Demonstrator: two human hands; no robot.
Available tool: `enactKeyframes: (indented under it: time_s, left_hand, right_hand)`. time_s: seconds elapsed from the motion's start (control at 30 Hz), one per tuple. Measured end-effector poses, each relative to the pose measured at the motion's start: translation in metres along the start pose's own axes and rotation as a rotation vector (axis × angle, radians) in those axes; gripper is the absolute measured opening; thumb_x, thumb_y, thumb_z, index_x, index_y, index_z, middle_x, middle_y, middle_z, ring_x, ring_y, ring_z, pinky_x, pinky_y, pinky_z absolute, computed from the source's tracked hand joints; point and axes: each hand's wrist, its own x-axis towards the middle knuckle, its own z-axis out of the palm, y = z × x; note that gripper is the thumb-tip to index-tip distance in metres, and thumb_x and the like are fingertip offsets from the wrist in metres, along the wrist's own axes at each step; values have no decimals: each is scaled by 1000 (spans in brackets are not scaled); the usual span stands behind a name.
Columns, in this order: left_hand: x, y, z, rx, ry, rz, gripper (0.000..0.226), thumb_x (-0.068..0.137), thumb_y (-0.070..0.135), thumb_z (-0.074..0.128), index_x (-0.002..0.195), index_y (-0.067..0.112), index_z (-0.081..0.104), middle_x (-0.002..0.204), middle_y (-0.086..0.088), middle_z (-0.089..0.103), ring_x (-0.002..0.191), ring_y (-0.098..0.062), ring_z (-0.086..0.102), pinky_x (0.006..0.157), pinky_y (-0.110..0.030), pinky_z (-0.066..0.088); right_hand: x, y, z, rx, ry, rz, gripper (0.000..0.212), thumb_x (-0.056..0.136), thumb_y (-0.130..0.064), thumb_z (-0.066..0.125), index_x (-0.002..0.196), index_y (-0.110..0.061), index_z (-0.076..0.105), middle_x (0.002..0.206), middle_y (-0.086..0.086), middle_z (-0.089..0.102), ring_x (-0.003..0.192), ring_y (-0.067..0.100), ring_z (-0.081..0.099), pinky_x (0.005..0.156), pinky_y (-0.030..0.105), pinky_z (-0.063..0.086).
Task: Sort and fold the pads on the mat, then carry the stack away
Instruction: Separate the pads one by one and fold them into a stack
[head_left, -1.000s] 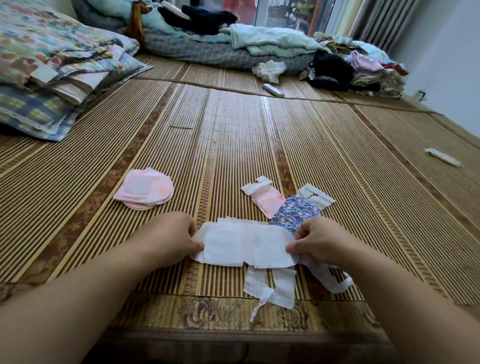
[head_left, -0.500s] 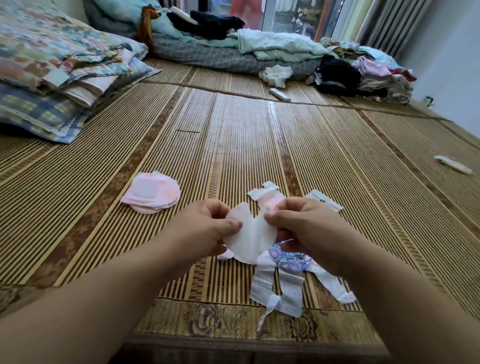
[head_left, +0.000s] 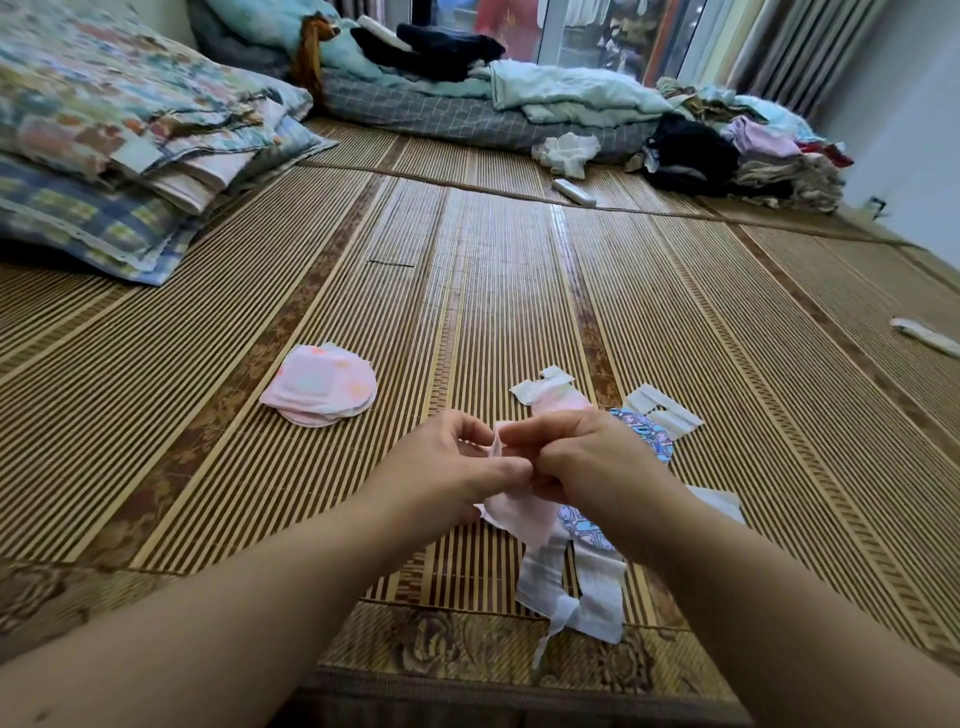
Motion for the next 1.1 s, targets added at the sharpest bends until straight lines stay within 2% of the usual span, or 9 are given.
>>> enactKeyframes:
  time_s: [0.1, 0.2, 0.27, 0.37, 0.5, 0.57, 0.73, 0.93, 1.1]
  left_hand:
    - [2, -2, 2, 15, 30, 2, 32, 80, 15, 69, 106, 24, 54, 96, -9, 69, 84, -23, 70, 70, -37, 59]
    - [3, -1, 1, -43, 60, 42, 29, 85, 1, 57, 102, 25, 58, 94, -8, 68, 80, -22, 69, 62, -31, 58]
    - [8, 3, -10, -133, 115, 73, 31, 84, -3, 56, 98, 25, 59, 96, -9, 67, 79, -21, 69, 61, -29, 58]
    - [27, 6, -47, -248, 349, 77, 28, 86, -3, 53, 99, 21, 58, 99, -9, 64, 81, -24, 69, 62, -33, 60]
    - [51, -11, -110, -289, 753, -32, 25, 88, 1, 55, 87, 25, 59, 98, -8, 65, 81, -28, 67, 54, -36, 58]
    - [58, -25, -125, -240, 848, -77, 21, 84, 2, 55, 91, 21, 62, 104, -12, 67, 87, -30, 67, 69, -45, 59]
    - [65, -43, -138, -58, 924, -126, 31, 81, 2, 59, 108, 17, 62, 110, -13, 65, 92, -32, 64, 79, -49, 57]
    - [67, -45, -139, 423, 933, -23, 31, 79, 15, 69, 109, 13, 63, 102, -12, 69, 80, -23, 55, 67, -32, 41]
    - [64, -47, -139, 448, 940, -16, 36, 80, 20, 67, 115, 14, 59, 109, -13, 68, 90, -28, 59, 75, -37, 42]
  right_hand:
    - [-1, 0, 3, 61, -14, 16, 42, 82, 17, 39, 88, -10, 71, 90, 15, 73, 78, 20, 69, 72, 25, 59]
    - [-3, 1, 1, 54, 41, -50, 36, 83, 13, 44, 91, -11, 71, 87, 11, 75, 76, 19, 69, 74, 31, 59]
    - [-4, 1, -4, -7, 155, -177, 29, 83, 6, 53, 91, -15, 71, 84, 6, 76, 76, 15, 71, 65, 22, 58]
    - [-4, 5, -17, -49, 307, -279, 13, 82, -11, 67, 89, -21, 70, 79, 1, 74, 71, 8, 69, 58, 14, 52]
    - [1, 14, -28, -53, 348, -223, 4, 82, -22, 69, 82, -26, 69, 71, -10, 72, 63, 1, 66, 54, 14, 49]
    - [5, 17, -32, -49, 333, -198, 6, 83, -21, 67, 81, -26, 70, 72, -12, 72, 64, 4, 67, 56, 17, 50]
    - [14, 21, -42, -59, 308, -181, 8, 84, -19, 66, 82, -25, 71, 75, -9, 73, 67, 9, 69, 54, 17, 51]
    - [26, 25, -54, -48, 327, -152, 6, 85, -18, 66, 86, -21, 72, 75, -4, 74, 64, 8, 69, 57, 21, 49]
    - [28, 27, -64, -44, 367, -162, 5, 84, -17, 67, 85, -19, 71, 77, -3, 72, 62, 6, 68, 55, 19, 48]
